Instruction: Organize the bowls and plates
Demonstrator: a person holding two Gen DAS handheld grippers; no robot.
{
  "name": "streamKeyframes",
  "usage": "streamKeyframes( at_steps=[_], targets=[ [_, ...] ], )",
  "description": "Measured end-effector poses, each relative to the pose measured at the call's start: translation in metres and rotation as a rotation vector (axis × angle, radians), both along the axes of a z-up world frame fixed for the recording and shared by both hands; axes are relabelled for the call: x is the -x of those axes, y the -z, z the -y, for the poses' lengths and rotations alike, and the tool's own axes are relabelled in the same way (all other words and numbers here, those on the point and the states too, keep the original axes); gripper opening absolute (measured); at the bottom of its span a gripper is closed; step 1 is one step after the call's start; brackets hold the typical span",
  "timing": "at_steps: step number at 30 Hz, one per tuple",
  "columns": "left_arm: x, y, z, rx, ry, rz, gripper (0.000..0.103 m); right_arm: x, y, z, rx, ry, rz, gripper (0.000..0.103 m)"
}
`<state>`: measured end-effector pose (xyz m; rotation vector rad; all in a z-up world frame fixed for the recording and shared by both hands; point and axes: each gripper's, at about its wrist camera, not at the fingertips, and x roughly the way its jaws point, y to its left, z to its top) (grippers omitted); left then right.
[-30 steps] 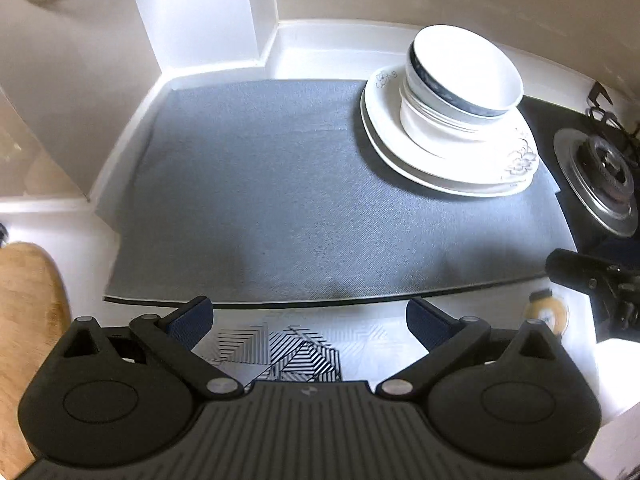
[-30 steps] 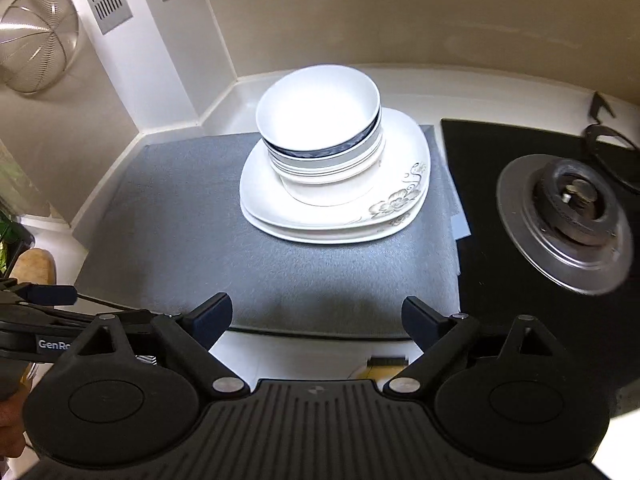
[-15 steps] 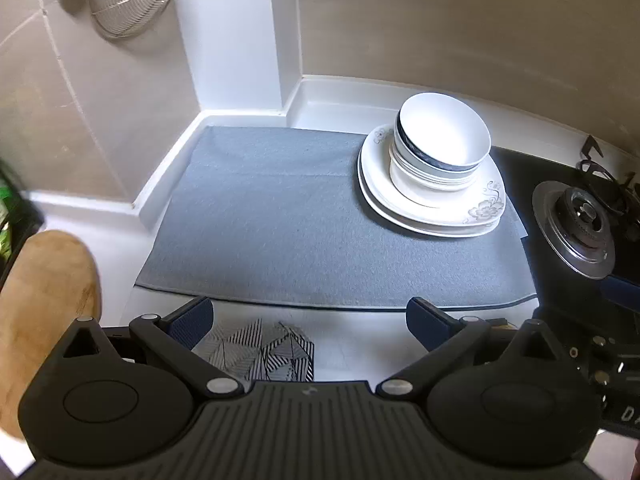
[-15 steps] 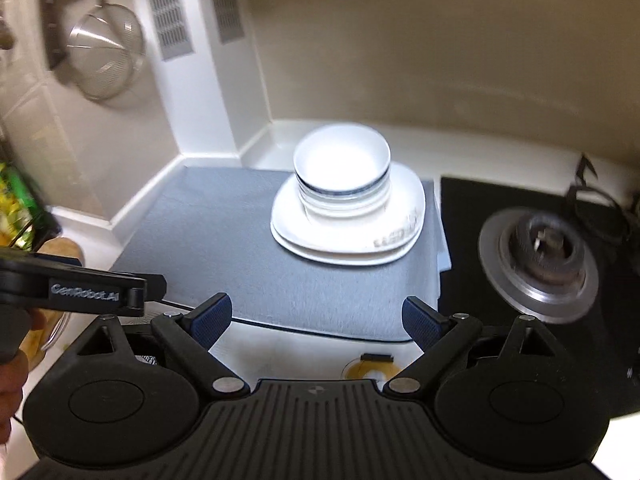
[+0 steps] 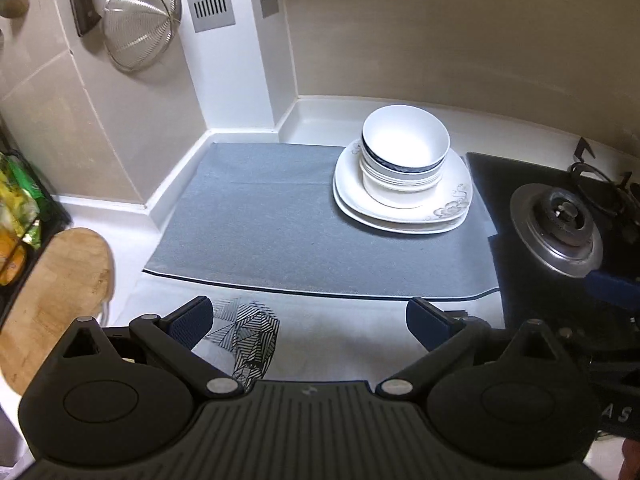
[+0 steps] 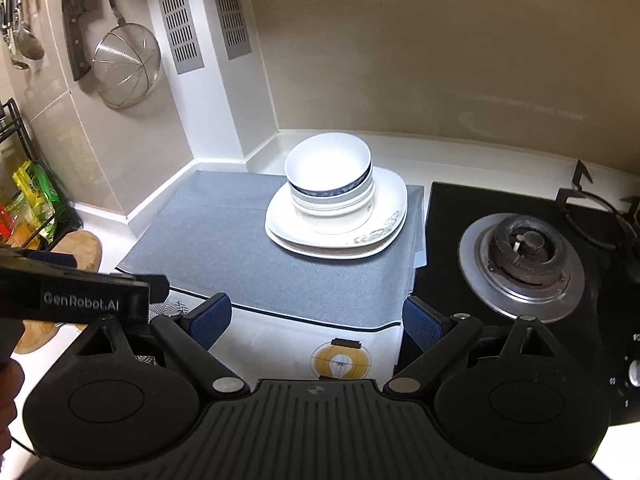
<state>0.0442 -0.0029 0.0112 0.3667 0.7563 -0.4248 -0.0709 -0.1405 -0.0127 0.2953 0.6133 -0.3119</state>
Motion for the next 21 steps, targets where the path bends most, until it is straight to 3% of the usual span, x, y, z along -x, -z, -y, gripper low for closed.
streamKeyframes(
  at_steps=[21],
  targets=[
    [0.011, 0.0, -0.006, 0.044, -0.036, -0.03, 0.103, 0.019, -0.007, 0.003, 0.038, -0.003, 0.019, 0.094]
  ],
)
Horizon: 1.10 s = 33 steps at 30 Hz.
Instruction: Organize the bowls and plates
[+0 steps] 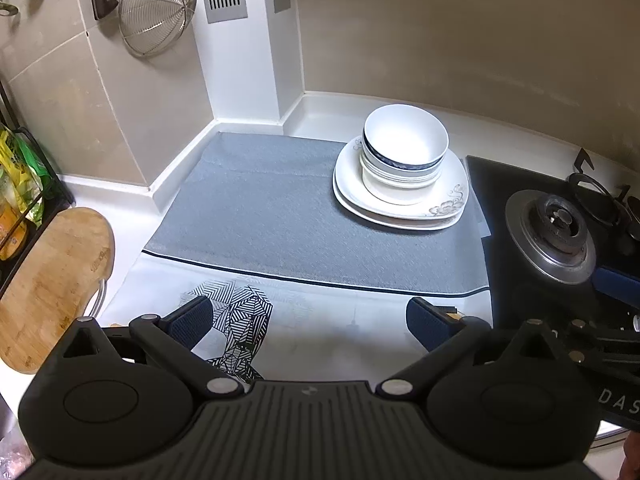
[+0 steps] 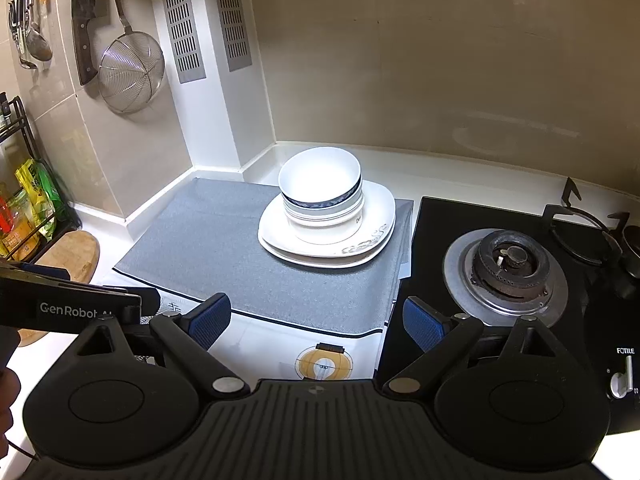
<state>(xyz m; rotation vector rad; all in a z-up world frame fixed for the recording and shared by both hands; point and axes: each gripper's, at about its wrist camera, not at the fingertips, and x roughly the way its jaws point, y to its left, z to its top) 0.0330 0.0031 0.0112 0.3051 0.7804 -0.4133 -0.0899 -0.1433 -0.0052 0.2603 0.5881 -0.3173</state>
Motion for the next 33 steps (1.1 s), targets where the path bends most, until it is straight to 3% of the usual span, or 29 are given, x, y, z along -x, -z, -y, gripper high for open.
streamKeyframes(
  at_steps=[33],
  targets=[
    [0.002, 0.0, 0.013, -0.01, 0.026, 0.025, 0.103, -0.004, 0.0, 0.004, -0.009, 0.002, 0.01, 0.095]
  ],
)
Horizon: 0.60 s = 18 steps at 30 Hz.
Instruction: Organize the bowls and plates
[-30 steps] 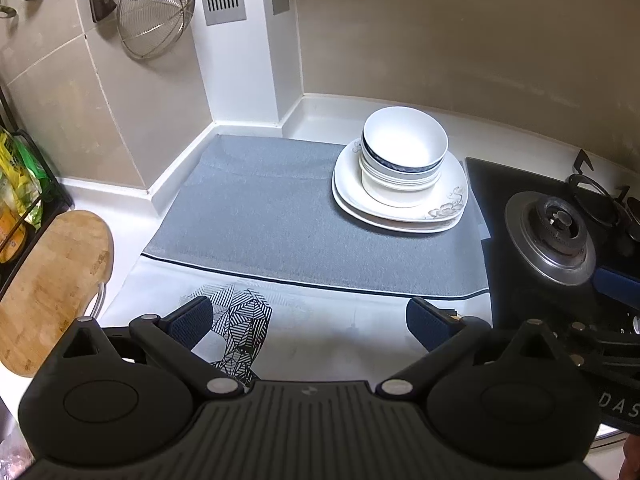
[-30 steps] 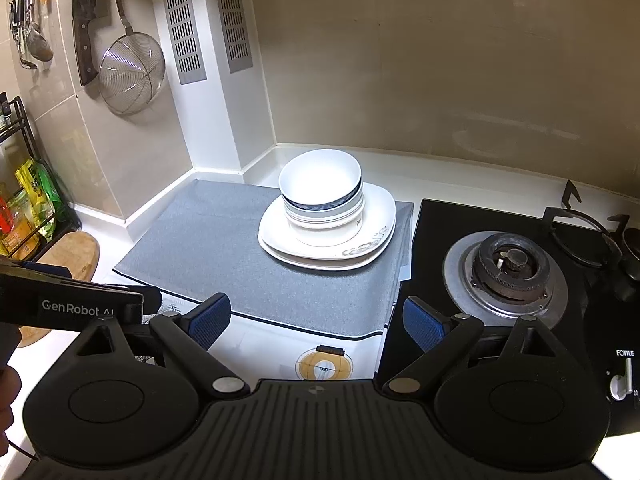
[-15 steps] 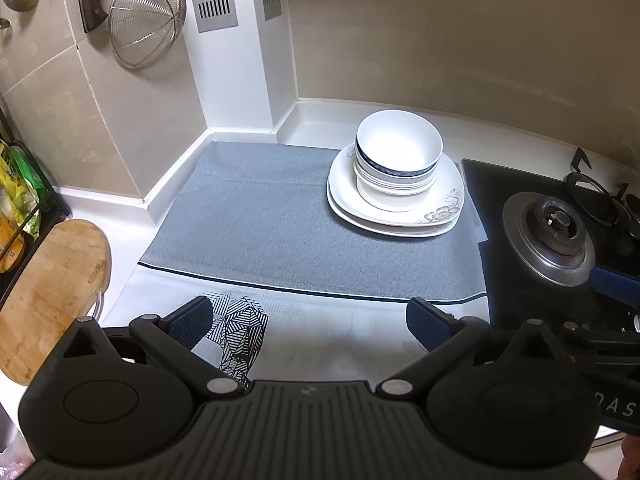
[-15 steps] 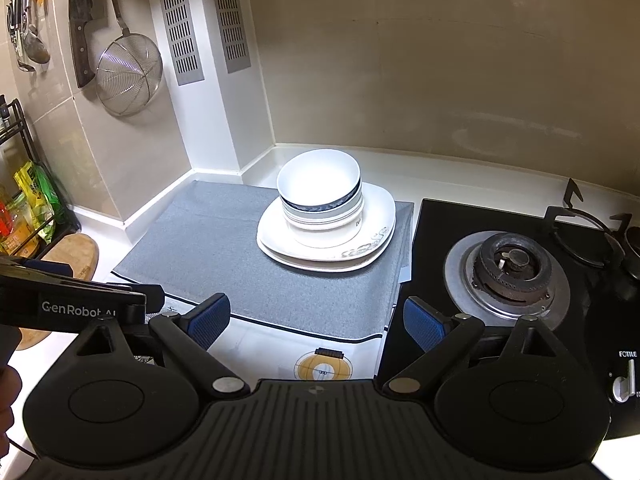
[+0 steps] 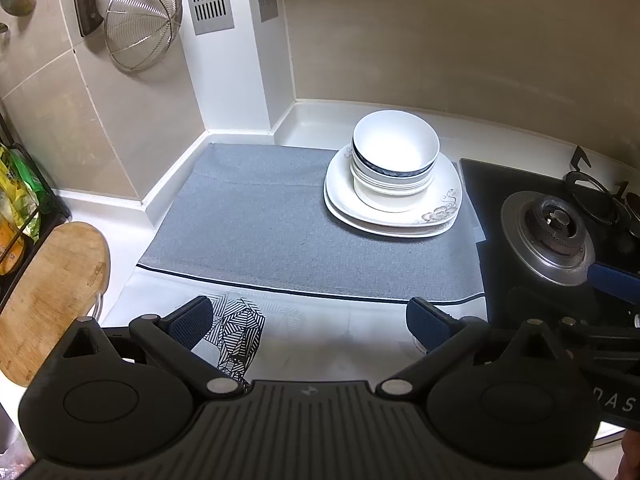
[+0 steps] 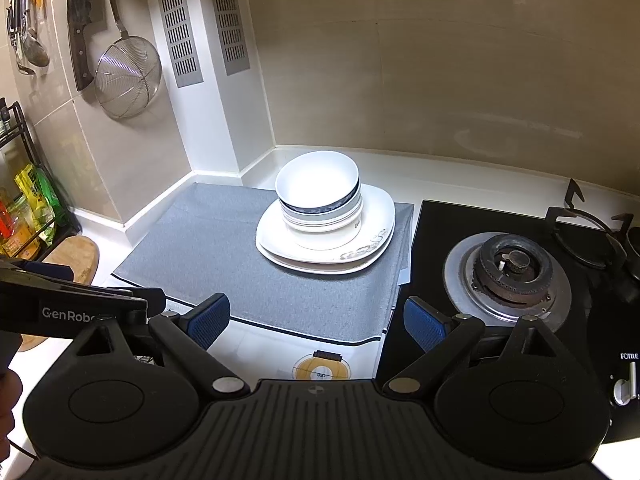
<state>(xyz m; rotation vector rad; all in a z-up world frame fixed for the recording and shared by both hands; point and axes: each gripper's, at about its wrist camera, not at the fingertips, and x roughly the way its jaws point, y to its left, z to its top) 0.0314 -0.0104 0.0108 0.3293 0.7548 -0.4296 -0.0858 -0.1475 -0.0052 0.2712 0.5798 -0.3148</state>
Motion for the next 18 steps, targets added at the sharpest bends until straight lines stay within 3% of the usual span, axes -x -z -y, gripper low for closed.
streamKeyframes(
  at_steps=[18],
  targets=[
    [-0.0009, -0.0012, 0.0015, 0.001, 0.012, 0.007, 0.103, 0.0019, -0.0017, -0.0009, 0.006, 0.014, 0.009, 0.095]
  ],
)
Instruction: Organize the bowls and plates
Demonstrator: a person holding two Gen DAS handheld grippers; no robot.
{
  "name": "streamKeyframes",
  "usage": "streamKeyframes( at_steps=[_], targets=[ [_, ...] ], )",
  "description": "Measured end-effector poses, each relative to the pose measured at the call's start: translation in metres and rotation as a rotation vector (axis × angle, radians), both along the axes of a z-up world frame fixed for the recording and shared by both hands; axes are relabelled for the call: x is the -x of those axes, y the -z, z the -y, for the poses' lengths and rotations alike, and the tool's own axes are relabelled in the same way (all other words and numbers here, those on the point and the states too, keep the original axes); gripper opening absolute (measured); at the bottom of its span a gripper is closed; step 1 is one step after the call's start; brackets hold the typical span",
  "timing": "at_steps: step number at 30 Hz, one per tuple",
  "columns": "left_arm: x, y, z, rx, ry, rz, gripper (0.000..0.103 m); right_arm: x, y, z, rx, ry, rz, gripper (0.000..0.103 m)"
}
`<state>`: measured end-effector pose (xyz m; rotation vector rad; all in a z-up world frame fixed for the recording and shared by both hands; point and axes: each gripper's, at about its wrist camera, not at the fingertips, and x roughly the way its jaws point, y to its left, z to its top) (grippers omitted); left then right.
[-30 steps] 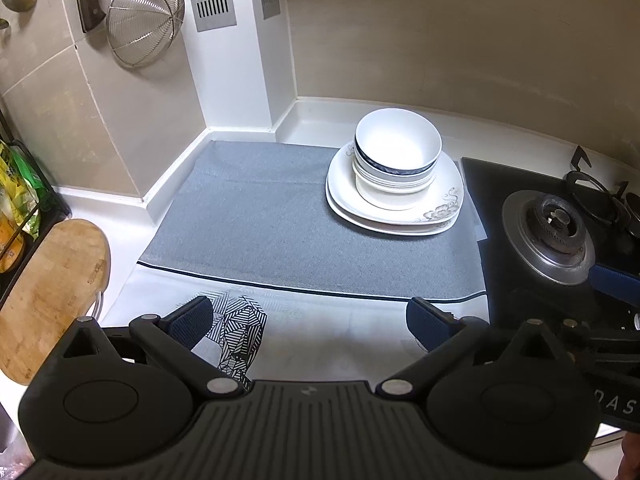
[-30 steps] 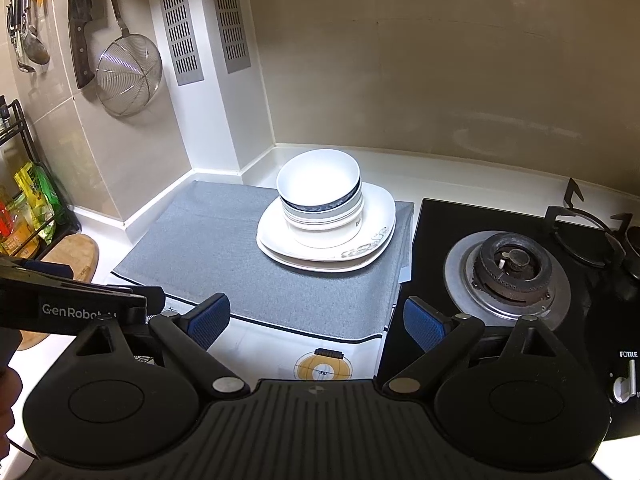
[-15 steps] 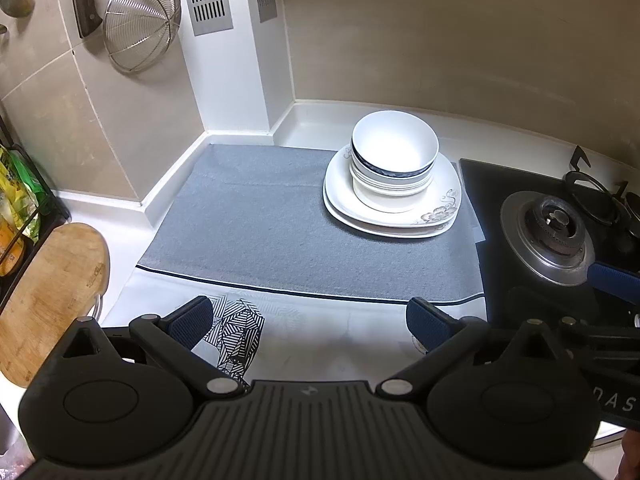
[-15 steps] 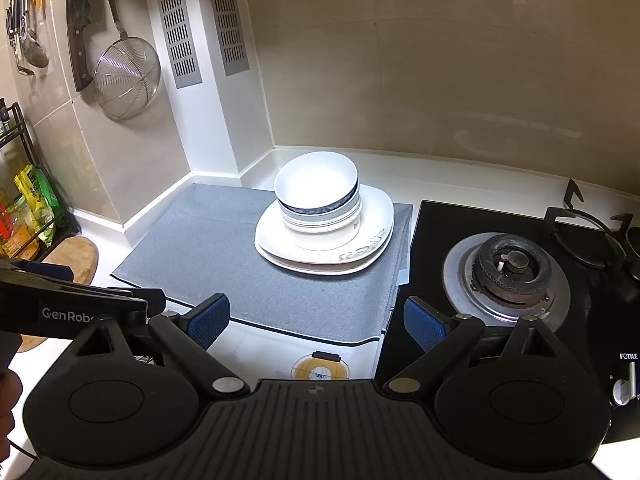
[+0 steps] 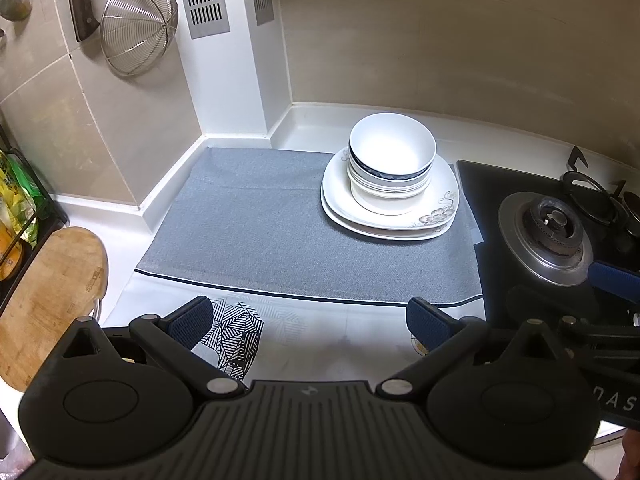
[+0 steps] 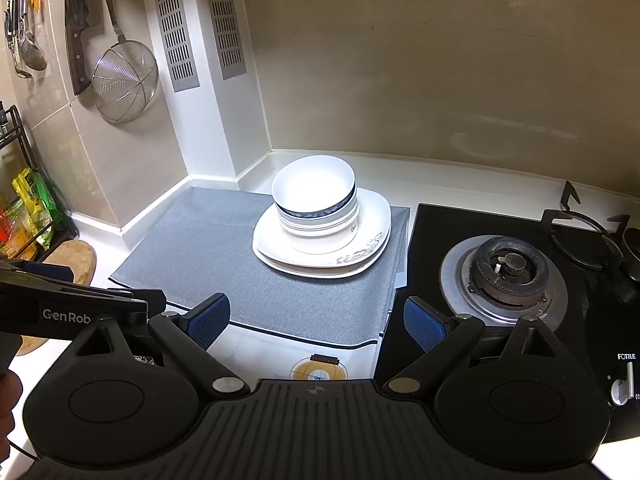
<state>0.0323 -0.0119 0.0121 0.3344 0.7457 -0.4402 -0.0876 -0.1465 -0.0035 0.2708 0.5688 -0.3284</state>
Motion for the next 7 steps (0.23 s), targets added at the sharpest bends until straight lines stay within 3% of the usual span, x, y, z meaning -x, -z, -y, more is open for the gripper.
streamKeyframes(
  at_steps=[7],
  targets=[
    [-0.0009, 0.0006, -0.0024, 0.008, 0.005, -0.007, 0.103, -0.0003, -0.0007, -0.0009, -0.001, 0.004, -0.001, 0.095]
  ],
)
